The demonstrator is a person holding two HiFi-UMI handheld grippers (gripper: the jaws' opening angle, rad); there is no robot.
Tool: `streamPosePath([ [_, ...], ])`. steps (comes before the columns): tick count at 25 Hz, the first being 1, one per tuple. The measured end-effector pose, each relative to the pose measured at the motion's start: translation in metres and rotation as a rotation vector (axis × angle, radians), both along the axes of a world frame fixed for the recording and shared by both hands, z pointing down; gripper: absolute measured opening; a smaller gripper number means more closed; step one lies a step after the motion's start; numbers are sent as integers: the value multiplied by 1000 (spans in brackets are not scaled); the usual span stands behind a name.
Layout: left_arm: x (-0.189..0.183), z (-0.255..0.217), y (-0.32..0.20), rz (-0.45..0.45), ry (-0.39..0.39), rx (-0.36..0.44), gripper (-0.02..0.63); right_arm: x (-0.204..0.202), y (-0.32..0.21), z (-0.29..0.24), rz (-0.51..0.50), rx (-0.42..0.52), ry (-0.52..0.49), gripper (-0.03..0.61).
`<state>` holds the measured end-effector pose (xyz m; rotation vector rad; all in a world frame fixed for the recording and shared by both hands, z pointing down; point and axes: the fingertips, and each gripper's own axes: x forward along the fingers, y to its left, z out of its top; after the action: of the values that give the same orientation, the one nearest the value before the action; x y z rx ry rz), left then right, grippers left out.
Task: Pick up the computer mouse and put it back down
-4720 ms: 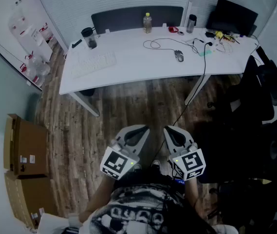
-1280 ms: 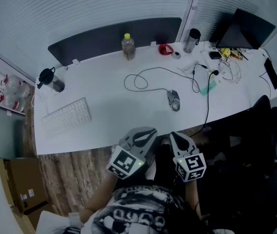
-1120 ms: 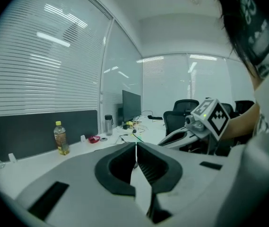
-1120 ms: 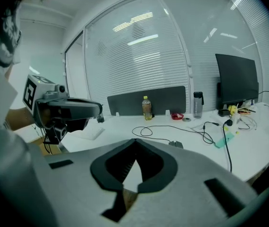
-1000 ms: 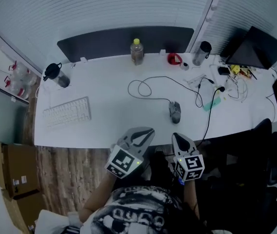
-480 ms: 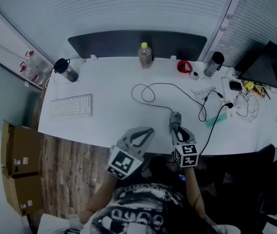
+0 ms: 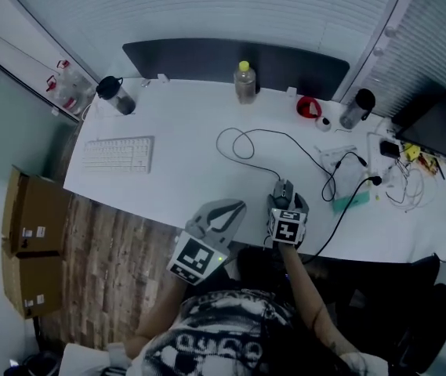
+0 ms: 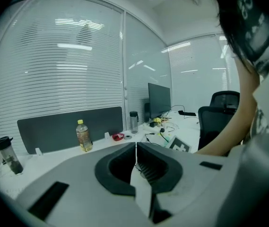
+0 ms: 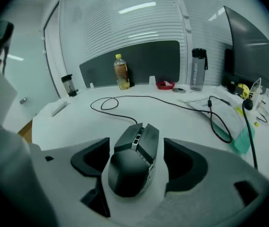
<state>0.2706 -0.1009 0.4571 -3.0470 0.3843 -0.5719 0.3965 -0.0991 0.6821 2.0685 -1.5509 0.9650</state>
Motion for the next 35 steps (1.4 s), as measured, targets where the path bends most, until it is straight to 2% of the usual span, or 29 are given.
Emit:
streamPosePath([
  [4,-2,4,3,-33,-12,1,5,-5,-3,17,-16,-28,-23,351],
  [10,-10,7,8,-86,-31,4,5,-6,-5,14,2,-28,21,334],
  [19,-18,11,25,-106,-60,5,5,-3,-2,13,-4,-25,10,319],
  [24,-31,14,20,-114,-67,-3,5,0,-2,10,-16,26,-17,316],
  [27,-37,14,14,-113,-61,-1,5,-1,-4,-4,-70,53,19,314],
  [35,-66,8,-18,-112,-45,5,5,-28,-34,-88,-204,226,3,313],
])
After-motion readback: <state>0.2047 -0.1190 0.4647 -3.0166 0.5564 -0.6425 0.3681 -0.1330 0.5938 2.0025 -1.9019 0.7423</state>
